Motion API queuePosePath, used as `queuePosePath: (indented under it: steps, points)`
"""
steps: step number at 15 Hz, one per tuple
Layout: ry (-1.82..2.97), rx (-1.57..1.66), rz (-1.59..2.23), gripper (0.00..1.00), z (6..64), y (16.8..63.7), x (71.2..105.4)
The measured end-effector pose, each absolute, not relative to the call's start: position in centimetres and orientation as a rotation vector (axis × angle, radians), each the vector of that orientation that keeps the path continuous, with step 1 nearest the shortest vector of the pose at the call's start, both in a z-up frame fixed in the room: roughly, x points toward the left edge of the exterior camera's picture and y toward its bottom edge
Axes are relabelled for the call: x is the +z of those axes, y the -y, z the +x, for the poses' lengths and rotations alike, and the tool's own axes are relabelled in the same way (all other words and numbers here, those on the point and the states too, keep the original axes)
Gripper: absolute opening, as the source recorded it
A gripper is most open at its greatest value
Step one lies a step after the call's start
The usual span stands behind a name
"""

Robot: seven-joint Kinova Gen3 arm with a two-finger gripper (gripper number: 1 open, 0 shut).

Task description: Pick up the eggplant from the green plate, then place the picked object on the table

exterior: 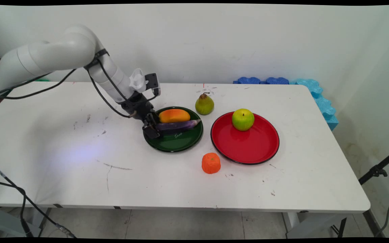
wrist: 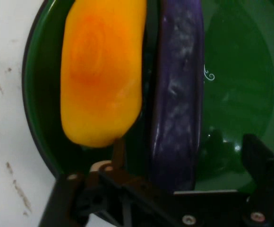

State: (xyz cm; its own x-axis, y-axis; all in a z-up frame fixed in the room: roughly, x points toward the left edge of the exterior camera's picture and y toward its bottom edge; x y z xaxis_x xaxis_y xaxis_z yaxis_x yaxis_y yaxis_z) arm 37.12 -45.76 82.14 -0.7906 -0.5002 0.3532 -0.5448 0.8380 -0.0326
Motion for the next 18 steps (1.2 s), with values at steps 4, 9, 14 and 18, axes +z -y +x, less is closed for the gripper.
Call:
queuePosePath:
  steps: [4,9,14,18]
  points:
    - [2.68,0.191,0.783,0.0,36.8,45.9,81.5]
    - [2.672,0.194,0.773,0.0,36.4,46.1,81.0]
    - [2.651,0.184,0.766,0.0,35.5,46.1,82.0]
    - [2.598,0.174,0.754,0.0,33.5,45.6,85.3]
